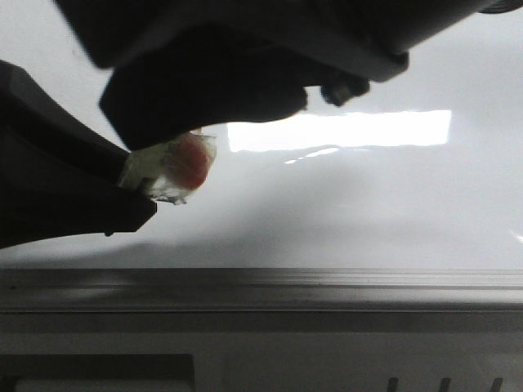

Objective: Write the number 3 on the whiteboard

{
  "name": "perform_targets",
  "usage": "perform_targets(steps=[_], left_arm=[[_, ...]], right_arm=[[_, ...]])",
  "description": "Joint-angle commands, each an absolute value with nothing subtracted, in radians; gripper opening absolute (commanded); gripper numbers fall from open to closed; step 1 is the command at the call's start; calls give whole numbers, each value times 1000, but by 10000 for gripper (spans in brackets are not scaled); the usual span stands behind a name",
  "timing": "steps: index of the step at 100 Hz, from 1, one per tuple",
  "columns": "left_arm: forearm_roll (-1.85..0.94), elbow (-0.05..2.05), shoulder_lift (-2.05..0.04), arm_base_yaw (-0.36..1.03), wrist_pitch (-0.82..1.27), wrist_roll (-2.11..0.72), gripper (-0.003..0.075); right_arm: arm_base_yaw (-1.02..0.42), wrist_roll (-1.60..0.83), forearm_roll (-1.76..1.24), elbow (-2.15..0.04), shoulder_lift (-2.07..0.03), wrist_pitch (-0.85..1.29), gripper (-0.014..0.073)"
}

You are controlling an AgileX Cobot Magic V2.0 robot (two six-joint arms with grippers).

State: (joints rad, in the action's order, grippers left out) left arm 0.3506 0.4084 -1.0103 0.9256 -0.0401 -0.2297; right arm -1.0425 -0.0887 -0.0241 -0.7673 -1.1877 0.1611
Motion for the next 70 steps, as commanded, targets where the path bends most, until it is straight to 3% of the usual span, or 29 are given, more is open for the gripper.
perform_targets(steps=[1,13,20,29,31,40,70], left_arm=[[348,442,-1002,932,-121,-225,-20],[353,442,-1002,932,-121,-225,-8],[357,442,-997,930,-119,-225,63],[347,442,-969,908,-118,-225,242],[338,442,-960,902,-118,-225,319],[293,442,-916,863,-109,-225,446],[198,442,-733,773,28,-221,461]], right_arm=[[-1038,-96,-24,-806,-1171,115,-61],[-1038,-96,-24,-806,-1171,130,-58],[-1038,-96,-24,-806,-1171,129,-58],[-1038,-98,-12,-806,-1171,116,-58],[-1038,-98,0,-806,-1171,114,-58],[-1038,-98,19,-808,-1165,99,-58],[-918,-96,0,-984,-1146,301,-58]])
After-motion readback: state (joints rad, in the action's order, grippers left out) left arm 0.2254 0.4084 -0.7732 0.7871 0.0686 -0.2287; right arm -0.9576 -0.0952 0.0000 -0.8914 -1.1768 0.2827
